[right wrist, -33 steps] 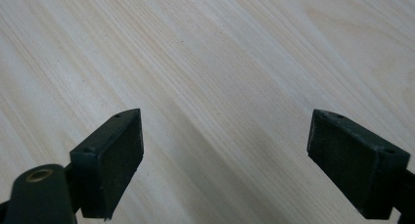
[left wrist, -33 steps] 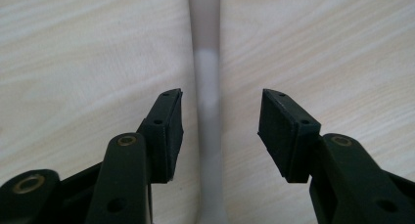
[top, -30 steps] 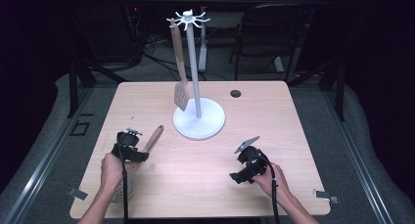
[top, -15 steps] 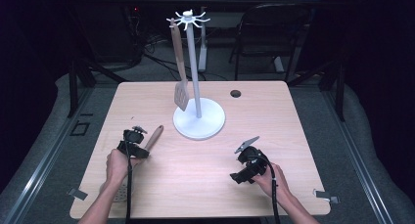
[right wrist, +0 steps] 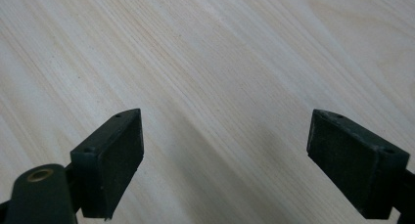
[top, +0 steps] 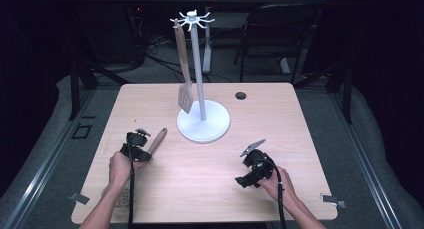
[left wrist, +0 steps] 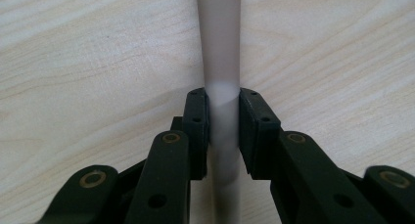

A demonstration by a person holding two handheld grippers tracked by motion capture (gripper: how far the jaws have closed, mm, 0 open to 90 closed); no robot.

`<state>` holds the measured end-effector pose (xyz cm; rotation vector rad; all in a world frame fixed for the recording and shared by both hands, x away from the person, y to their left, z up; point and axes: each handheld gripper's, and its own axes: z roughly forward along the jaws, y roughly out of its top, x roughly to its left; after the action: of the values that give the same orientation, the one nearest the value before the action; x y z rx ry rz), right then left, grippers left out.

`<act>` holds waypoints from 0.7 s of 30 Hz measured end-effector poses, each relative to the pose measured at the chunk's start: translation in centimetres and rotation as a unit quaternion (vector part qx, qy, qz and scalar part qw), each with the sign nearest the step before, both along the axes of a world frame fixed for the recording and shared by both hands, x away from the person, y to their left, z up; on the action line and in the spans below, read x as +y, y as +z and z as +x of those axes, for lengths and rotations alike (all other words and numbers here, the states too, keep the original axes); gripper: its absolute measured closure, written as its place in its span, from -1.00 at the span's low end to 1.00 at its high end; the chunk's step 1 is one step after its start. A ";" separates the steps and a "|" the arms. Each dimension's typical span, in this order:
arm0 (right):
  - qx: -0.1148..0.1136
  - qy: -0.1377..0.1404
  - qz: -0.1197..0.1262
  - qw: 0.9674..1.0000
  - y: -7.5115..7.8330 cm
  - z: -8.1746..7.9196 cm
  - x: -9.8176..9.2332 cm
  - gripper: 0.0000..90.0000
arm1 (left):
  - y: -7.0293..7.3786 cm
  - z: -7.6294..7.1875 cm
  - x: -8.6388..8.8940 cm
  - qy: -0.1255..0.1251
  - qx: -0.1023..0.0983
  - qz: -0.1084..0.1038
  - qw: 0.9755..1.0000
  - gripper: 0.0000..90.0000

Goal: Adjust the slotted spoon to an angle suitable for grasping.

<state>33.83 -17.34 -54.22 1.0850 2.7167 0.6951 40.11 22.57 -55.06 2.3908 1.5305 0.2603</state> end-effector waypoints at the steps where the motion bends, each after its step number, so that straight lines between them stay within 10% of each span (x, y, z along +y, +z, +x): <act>1: -0.001 0.000 0.000 1.000 0.0 0.0 0.0 -0.71 | 0.0 -0.1 0.0 -0.001 0.001 -0.004 1.000 0.67; 21: -0.002 0.000 -0.004 1.000 0.1 0.0 0.1 -0.70 | 1.7 -1.9 1.3 -0.006 -0.054 -0.052 0.997 0.67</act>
<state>33.80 -17.22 -54.15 1.0815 2.7124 0.6863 38.17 23.83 -53.34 2.2664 1.4456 0.2950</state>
